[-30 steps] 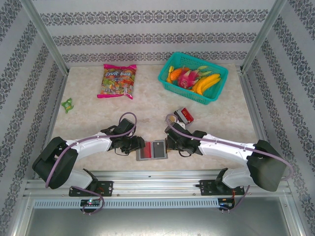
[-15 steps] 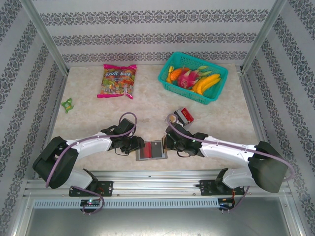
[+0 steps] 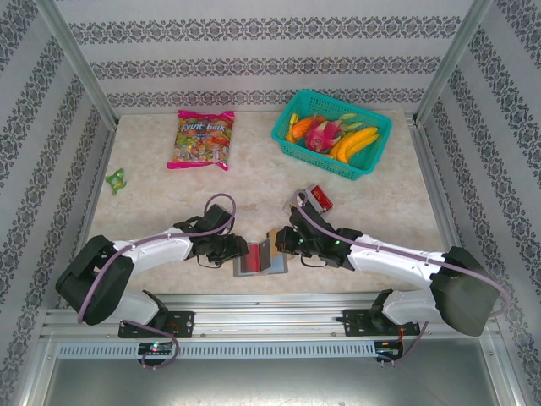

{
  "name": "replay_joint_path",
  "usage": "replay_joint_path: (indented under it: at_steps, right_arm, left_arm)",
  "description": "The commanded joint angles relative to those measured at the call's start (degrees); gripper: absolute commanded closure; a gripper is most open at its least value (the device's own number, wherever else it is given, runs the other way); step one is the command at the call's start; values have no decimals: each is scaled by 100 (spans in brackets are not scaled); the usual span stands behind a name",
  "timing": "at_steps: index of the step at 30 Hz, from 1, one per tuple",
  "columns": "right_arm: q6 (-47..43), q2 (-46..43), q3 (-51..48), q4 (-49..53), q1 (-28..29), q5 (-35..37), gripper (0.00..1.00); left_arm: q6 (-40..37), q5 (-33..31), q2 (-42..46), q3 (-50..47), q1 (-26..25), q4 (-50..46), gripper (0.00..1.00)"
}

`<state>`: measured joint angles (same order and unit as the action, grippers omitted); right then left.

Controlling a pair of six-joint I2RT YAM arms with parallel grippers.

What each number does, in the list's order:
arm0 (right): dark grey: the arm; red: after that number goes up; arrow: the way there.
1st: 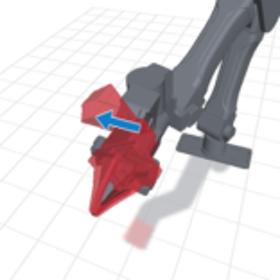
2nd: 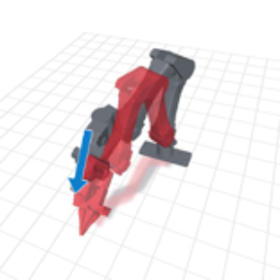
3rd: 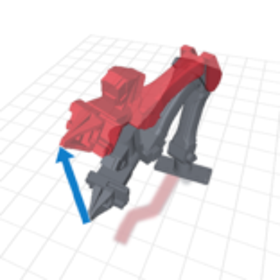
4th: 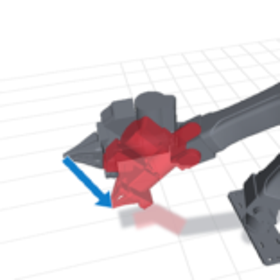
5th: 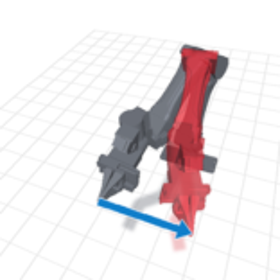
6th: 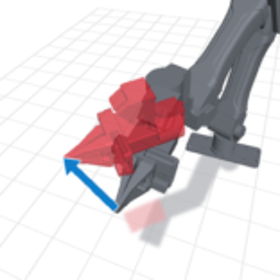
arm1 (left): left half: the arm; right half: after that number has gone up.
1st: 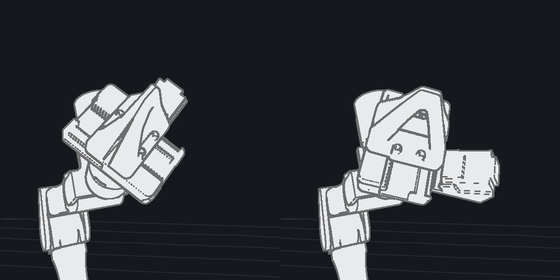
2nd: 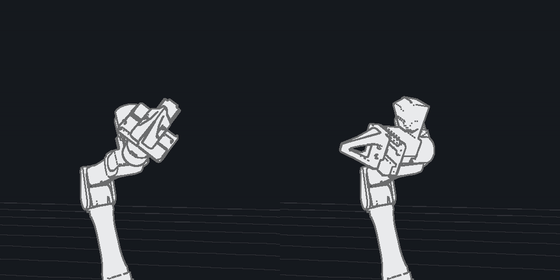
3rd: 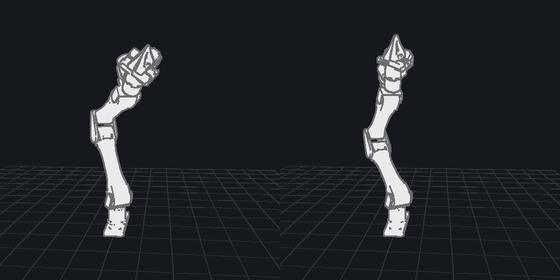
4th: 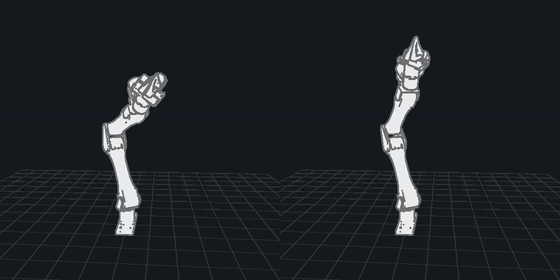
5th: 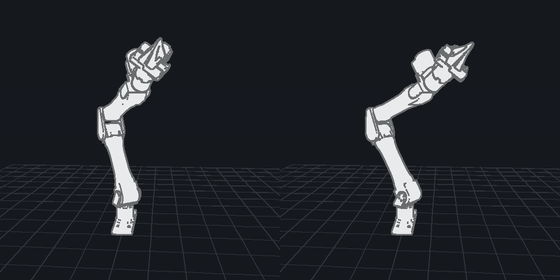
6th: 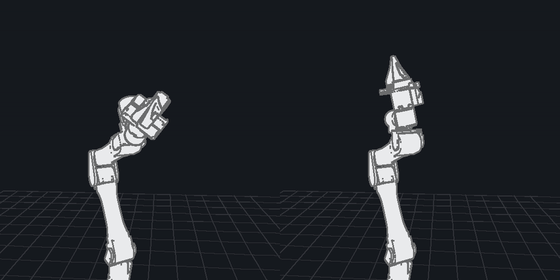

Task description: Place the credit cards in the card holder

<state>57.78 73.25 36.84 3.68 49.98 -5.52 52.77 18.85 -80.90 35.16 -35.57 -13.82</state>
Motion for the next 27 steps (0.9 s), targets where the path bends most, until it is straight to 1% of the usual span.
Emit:
replay_joint_path:
  at_steps: [1,7,10,12,15,18,21,23,27]
  right_arm:
    - [56,156,116,-297,-32,-400,100]
    - [235,790,297,-917,28,-872,100]
    - [209,973,409,-897,63,-961,100]
    - [205,875,315,-806,52,-792,100]
    - [172,591,-9,-793,-132,-695,100]
    - [107,356,-376,-961,-358,-901,100]
    - [67,319,-540,-1187,-399,-1136,100]
    - [93,381,-589,-1348,-392,-1270,100]
    - [241,539,-729,-1694,-361,-1307,100]
  left_arm:
    - [118,-303,221,-49,-152,112,51]
    - [417,-1349,1401,-274,-152,-689,42]
    - [496,-1554,1984,-480,-152,-768,36]
    - [464,-1481,2252,-652,-152,-562,33]
    - [354,-1207,2274,-771,-152,-302,32]
    - [211,-776,1982,-770,-152,11,34]
    - [105,-463,1601,-687,-152,255,37]
    - [44,-308,1363,-601,-152,350,39]
    - [14,-154,993,-484,-161,438,41]
